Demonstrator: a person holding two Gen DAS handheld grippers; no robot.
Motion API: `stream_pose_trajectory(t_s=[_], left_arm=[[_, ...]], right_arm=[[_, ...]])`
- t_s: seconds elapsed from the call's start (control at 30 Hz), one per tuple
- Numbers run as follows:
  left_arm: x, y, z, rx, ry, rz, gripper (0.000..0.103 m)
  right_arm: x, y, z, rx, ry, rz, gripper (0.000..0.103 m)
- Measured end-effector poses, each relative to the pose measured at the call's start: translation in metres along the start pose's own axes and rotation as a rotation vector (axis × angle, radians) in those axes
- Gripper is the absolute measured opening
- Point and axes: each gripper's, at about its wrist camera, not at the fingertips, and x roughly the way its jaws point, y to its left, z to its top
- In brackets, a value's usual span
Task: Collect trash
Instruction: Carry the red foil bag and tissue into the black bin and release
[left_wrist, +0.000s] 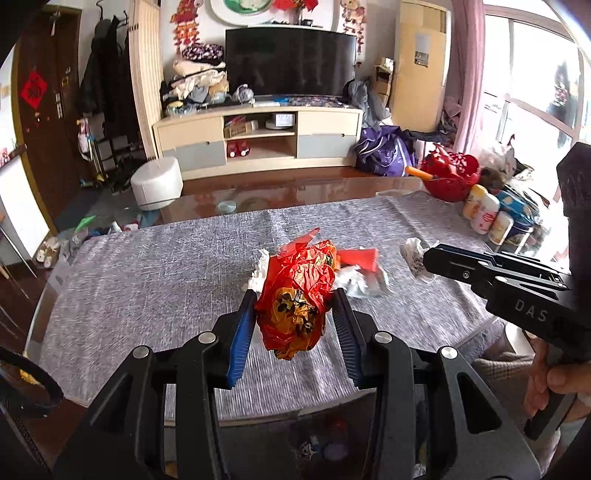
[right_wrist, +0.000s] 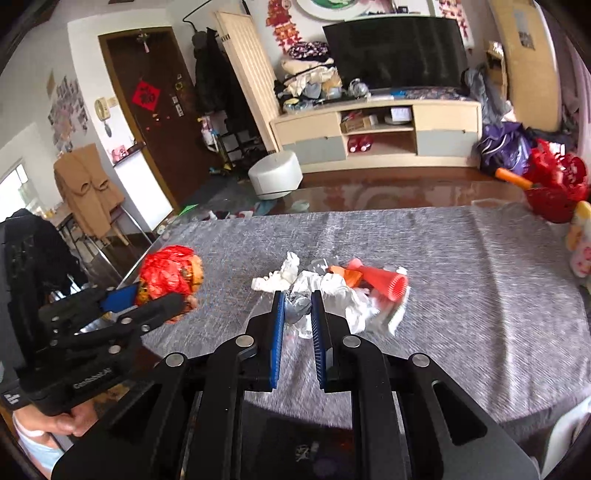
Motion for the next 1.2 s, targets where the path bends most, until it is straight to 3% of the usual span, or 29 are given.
stream_pose_trajectory(t_s=[0.2, 0.4, 0.83, 1.2], left_arm=[[-0.036, -0.017, -0.029, 0.017, -0.006, -0.016, 0.040], [-0.036, -0.028, -0.073, 0.027, 0.058, -0.037, 0.040], [0.028, -0.028, -0.173, -0.042, 0.309, -0.100, 0.040], [0.074, -0.034, -0.212, -0.049, 0.454, -0.116, 0.040]], right_arm=[[-0.029, 0.003, -0.034, -0.019, 0.007, -0.042, 0.016], [-0.027, 0.000, -0.078, -0.007, 0.083, -0.044, 0.016], [0.024, -0.009, -0.162, 0.052, 0.287, -0.048, 0.016], [0.072, -0.015, -0.200, 0.106, 0.446, -0.002, 0.016]])
